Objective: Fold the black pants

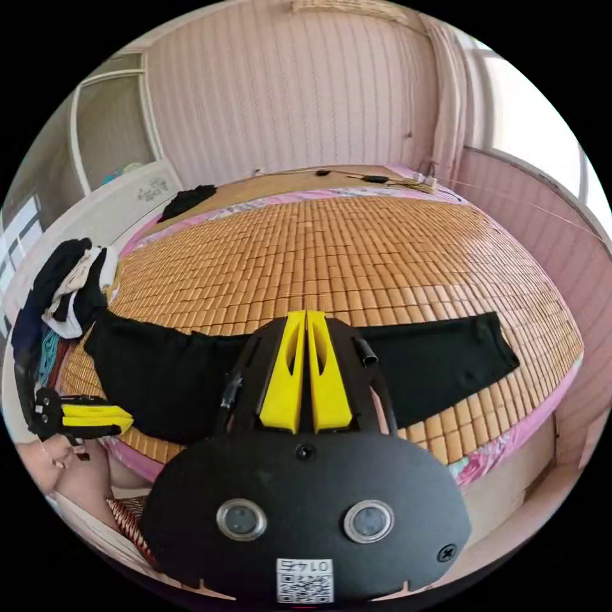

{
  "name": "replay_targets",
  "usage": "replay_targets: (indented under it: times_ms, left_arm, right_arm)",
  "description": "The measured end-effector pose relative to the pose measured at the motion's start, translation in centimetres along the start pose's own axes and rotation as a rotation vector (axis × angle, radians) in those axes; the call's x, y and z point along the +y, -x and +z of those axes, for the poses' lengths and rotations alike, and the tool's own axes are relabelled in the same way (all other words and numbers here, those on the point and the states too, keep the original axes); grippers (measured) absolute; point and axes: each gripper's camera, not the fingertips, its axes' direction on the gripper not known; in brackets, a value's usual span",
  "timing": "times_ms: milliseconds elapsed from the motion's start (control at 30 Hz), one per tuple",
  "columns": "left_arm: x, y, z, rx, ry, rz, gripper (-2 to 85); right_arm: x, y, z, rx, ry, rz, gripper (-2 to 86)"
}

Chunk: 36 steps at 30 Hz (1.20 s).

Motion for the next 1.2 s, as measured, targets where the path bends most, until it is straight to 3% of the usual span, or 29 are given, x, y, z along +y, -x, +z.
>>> replay_targets:
  times_ms: [67,167,267,500,600,700,1000,1200]
  left_arm:
    - [-0.5,-0.1,-1.0,0.017,-0.037,0.003,-0.6]
    - [-1.2,-0.5,-0.7,0.014,-0.021,0.026,-0.7]
    - [-1.9,-0.5,0.2,0.023,0.014,0.012,-0.7]
    - [-2.4,-0.2,3.2,0.022,0.118,-0.027,-0.8]
    - [-2.6,0.0,3.7,0.025,0.121,-0.033,-0.9]
    - [-2.9,0.2,4.0,0.041,0.127,-0.016,-0.9]
    - [-5.4,-4.6,6.4,0.271,0.088,0.141,-0.9]
    - [-5.5,-4.6,4.1,0.424,-0.035,0.122,-0.9]
  right_arm:
    - [1.9,-7.9,-2.9,0.18,-0.059,0.203,8.3]
    - [4.5,-15.6,-3.9,0.316,-0.045,0.429,11.8]
    - [6.4,-19.3,-2.3,0.279,0.04,0.494,12.3]
    - [7.9,-18.3,-0.8,0.338,0.11,0.271,6.0]
    - [8.8,-19.0,-1.7,0.258,0.119,0.303,2.0]
    - [10.8,-21.0,-4.6,0.186,0.022,0.419,1.3]
    - [10.9,-22.6,-17.6,0.369,-0.246,0.302,1.3]
    - [7.6,-16.6,-23.3,0.17,-0.424,0.136,1.4]
